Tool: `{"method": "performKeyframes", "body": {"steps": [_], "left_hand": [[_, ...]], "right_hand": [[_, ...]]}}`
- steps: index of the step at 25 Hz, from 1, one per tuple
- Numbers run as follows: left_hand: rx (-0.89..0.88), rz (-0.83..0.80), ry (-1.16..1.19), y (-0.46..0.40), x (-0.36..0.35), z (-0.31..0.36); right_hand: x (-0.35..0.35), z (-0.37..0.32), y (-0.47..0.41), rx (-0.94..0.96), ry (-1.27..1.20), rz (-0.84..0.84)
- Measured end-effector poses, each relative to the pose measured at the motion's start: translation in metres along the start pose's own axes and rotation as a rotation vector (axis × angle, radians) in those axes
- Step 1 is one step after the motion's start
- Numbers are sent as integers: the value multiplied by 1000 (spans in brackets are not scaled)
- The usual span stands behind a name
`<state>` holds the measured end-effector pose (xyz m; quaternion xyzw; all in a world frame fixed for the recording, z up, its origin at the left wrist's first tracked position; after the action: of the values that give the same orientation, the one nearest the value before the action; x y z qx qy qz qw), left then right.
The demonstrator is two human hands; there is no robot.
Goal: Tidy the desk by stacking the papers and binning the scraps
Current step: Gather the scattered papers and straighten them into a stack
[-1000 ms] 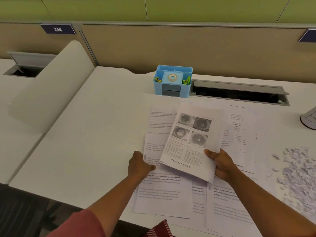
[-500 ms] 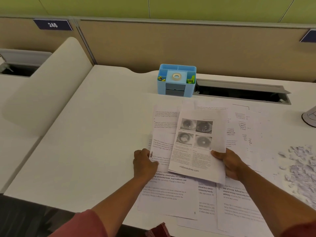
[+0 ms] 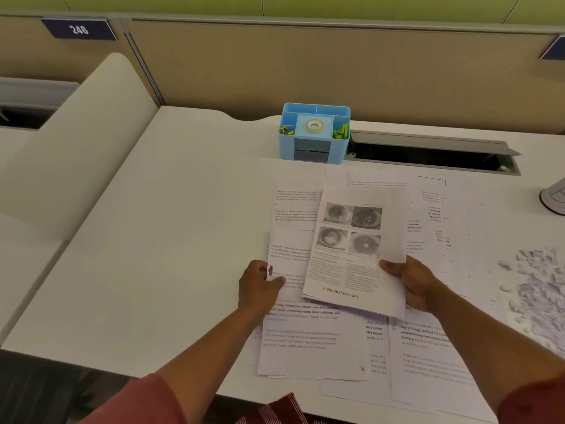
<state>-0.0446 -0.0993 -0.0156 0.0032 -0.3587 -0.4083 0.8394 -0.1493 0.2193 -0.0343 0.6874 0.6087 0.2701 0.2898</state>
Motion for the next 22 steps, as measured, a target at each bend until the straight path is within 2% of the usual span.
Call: {"method": "performKeyframes", "body": {"steps": [4, 9, 12, 15, 18, 22], "left_hand": [[84, -114, 43, -6, -4, 2], [-18, 36, 10, -32, 26, 20], [-159, 79, -9, -50, 54, 39], [-215, 110, 7, -61, 77, 54], [-173, 115, 74, -68, 91, 58], [-16, 38, 250, -67, 99, 58]], "right_hand": [[-1, -1, 1, -1, -10, -10], [0, 0, 1, -21, -40, -21], [0, 0, 1, -27, -41, -4], [0, 0, 1, -32, -43, 7], [1, 0, 1, -34, -54, 7], [1, 1, 2, -30, -44, 8]]}}
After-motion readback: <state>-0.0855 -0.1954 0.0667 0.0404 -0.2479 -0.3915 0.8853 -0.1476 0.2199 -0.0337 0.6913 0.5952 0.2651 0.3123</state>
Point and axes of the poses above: each hand's wrist, its own y-axis away from the middle knuckle, its own x-axis out of the back of the hand, z = x × y, the point moved 4 cm from there along -y, towards the middle knuckle, and after that the axes turned 15 degrees about z, right-handed, at the moved point
